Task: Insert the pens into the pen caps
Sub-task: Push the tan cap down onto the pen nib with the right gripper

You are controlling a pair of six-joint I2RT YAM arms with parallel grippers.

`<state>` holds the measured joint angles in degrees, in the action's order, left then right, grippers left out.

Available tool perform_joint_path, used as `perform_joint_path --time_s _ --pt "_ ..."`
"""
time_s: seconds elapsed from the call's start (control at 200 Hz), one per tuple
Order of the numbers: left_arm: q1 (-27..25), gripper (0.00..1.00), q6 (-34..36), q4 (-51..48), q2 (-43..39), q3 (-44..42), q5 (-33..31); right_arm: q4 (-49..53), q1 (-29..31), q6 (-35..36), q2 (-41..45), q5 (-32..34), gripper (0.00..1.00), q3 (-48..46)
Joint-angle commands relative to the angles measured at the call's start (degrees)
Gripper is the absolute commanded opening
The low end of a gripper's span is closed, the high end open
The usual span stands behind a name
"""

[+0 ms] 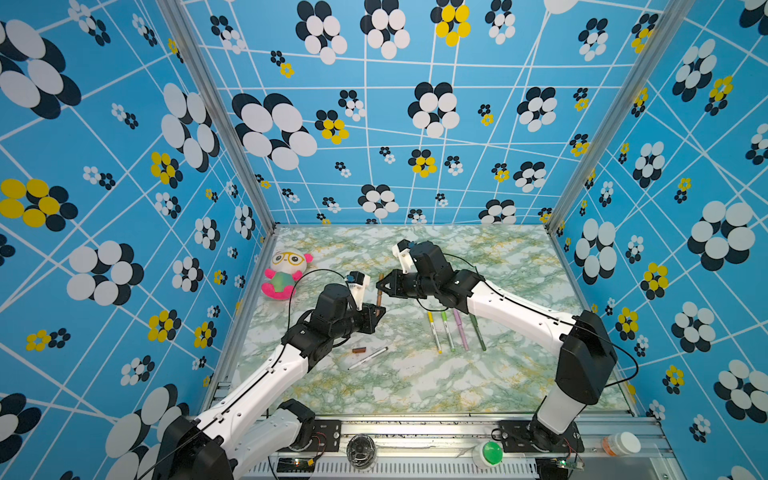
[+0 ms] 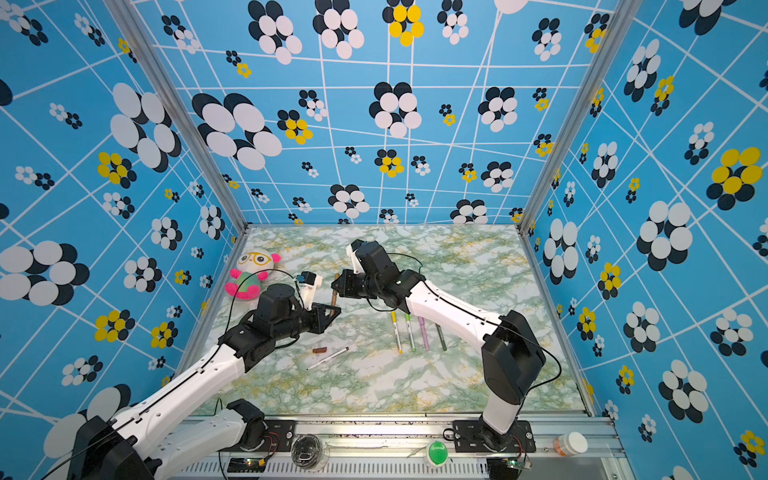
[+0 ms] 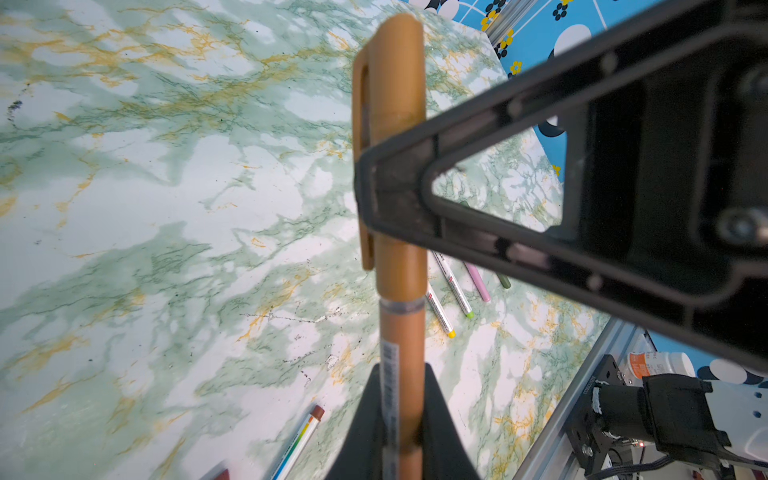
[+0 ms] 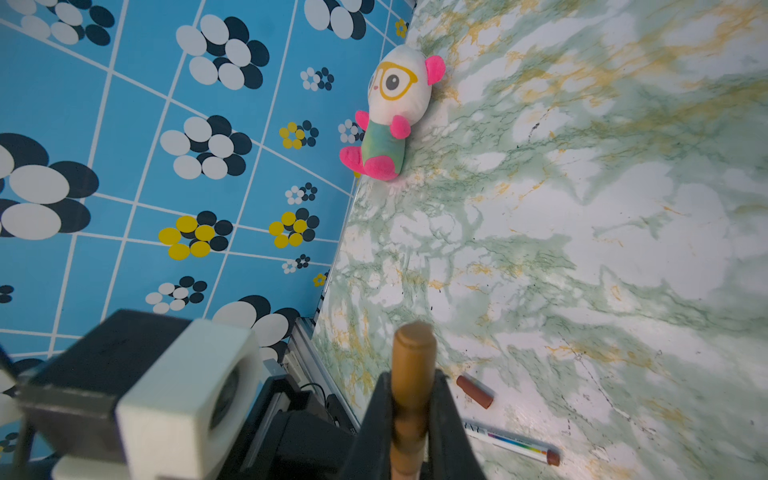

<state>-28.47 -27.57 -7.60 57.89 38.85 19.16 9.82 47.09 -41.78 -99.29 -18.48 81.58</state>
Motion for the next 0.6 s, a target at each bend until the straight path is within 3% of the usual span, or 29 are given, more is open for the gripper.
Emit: perform_joint_path --time_s 0.0,0.18,0.315,0.415,0.595 --pt "0.5 0.00 3.5 14.7 -1.4 5.5 4.4 7.3 2.9 5.3 -1.5 -12.1 0.00 -2.7" --pt "3.7 0.00 1.4 18.4 -2.9 4.1 7.9 6.9 2.8 7.8 0.4 -17.2 0.00 -4.9" --pt "6.1 0.00 0.7 19.4 -3.6 4.2 9.4 7.7 2.6 8.0 1.5 -16.3 0.00 -6.6" --pt "7.3 0.00 0.7 18.8 -4.4 4.5 7.8 9.8 2.6 6.6 1.4 -12.5 0.00 -7.1" --pt "7.2 0.00 1.4 17.6 -5.8 4.4 1.4 19.1 2.6 3.4 -0.9 0.5 0.00 -4.6"
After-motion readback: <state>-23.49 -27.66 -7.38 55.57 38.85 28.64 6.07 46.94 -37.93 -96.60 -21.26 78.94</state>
